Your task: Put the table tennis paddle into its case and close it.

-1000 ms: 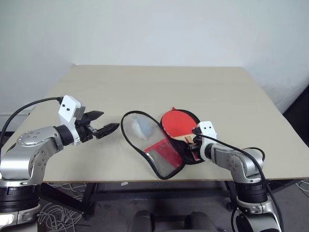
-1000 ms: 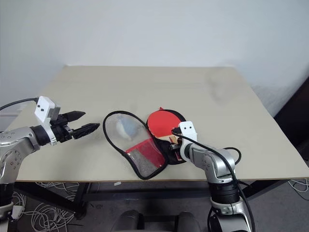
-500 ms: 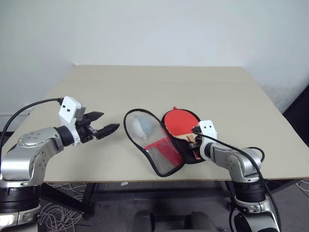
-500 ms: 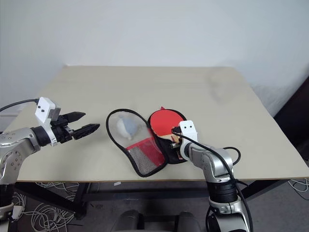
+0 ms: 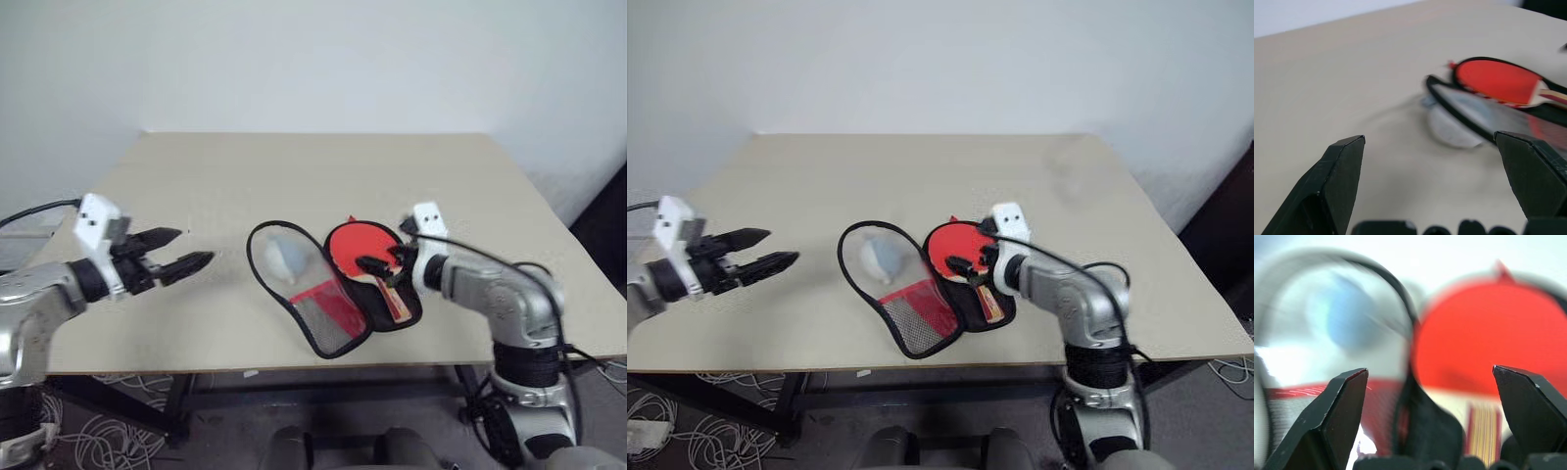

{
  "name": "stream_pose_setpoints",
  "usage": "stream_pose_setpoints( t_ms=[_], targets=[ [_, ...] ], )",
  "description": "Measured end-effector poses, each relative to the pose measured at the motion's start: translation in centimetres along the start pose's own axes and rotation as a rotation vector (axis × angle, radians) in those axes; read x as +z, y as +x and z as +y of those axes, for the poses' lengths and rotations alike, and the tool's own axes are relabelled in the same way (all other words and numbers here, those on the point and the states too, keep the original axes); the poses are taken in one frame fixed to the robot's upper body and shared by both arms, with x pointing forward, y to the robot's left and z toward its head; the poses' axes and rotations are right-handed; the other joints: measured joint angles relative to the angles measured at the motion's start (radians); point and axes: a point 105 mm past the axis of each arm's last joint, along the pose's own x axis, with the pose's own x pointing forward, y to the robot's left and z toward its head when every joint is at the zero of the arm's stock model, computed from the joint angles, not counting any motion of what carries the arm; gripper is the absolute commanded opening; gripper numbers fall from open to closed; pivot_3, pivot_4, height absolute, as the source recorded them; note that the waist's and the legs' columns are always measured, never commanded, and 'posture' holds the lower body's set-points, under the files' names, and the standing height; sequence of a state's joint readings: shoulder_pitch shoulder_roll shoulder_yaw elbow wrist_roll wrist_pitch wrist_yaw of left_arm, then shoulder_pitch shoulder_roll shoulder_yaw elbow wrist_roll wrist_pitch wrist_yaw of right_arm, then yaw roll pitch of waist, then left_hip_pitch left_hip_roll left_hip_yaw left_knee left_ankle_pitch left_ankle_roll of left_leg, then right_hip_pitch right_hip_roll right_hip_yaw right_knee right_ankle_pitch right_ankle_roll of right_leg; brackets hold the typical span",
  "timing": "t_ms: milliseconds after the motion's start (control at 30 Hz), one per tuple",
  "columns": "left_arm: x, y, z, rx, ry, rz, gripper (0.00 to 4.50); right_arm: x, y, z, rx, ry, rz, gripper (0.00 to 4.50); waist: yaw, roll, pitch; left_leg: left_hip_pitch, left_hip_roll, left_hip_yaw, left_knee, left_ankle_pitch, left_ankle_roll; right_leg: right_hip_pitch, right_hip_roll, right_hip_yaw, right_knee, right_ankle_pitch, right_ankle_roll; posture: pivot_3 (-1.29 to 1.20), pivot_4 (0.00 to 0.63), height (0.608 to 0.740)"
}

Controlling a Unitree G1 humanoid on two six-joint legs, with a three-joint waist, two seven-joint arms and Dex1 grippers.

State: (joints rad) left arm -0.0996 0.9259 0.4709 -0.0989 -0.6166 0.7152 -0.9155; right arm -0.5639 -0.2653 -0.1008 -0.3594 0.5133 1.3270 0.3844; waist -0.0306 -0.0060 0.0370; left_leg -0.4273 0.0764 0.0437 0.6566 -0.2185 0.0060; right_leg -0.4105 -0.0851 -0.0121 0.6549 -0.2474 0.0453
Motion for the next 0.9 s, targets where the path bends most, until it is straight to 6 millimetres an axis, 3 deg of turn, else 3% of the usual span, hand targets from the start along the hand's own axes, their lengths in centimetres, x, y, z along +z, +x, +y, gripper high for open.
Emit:
stream_pose_setpoints(
  t_ms=[100,200,367,500,700,800,900],
  targets=[
    [-2.8,-0.9,-0.2,0.010,-0.072,0.053,4.50,1.0,-1.2,-1.2,0.007,-0.012,-0.019,4.45,0.001,0.001,0.000,0.000,0.000,0.001,0.000,0.000,0.000,0.000,-0.001,0.000,0.000,0.000,0.000,0.00,0.000,0.740],
    [-4.8,0.0,-0.7,0.014,-0.121,0.066,3.91,2.0,-1.6,-2.2,-0.006,-0.021,-0.044,4.50,0.005,0.000,0.000,0.000,0.000,0.000,0.001,0.000,0.000,0.000,0.000,0.000,0.000,0.000,0.000,0.00,0.000,0.740],
    [-6.3,3.5,-1.7,0.048,-0.115,0.058,2.09,3.1,-1.4,-2.8,-0.015,-0.038,-0.077,4.50,0.009,-0.001,0.000,-0.001,0.000,0.001,0.001,0.000,0.000,0.000,0.000,0.000,0.000,0.000,0.000,0.00,0.000,0.740],
    [-7.0,5.3,-2.6,0.047,-0.110,0.083,0.67,3.2,-1.3,-2.8,-0.017,-0.044,-0.080,4.50,0.008,0.000,0.000,0.000,0.000,0.000,0.001,0.000,0.000,0.000,0.001,0.000,0.000,0.000,0.000,0.00,0.000,0.740],
    [-7.1,7.8,-5.2,-0.044,-0.110,0.106,0.67,3.2,-1.0,-2.4,-0.007,-0.036,-0.089,4.50,0.009,-0.001,0.000,-0.001,0.000,0.000,0.002,0.000,0.000,0.001,0.001,0.000,0.000,0.000,0.000,0.00,0.000,0.740],
    [-5.8,9.2,-7.7,-0.145,-0.099,0.076,0.67,3.2,-0.9,-2.2,-0.005,-0.032,-0.093,4.50,0.010,-0.001,0.000,-0.001,0.000,0.000,0.003,0.000,0.000,0.001,0.001,0.000,0.000,0.000,0.000,0.00,0.000,0.740],
    [-3.3,10.9,-10.6,-0.265,-0.083,0.010,0.67,3.2,-0.8,-2.2,-0.008,-0.033,-0.093,4.50,0.009,-0.001,0.000,-0.001,0.000,0.000,0.003,0.000,0.000,0.001,0.001,0.000,0.000,0.000,0.000,0.00,0.000,0.740]
  ],
)
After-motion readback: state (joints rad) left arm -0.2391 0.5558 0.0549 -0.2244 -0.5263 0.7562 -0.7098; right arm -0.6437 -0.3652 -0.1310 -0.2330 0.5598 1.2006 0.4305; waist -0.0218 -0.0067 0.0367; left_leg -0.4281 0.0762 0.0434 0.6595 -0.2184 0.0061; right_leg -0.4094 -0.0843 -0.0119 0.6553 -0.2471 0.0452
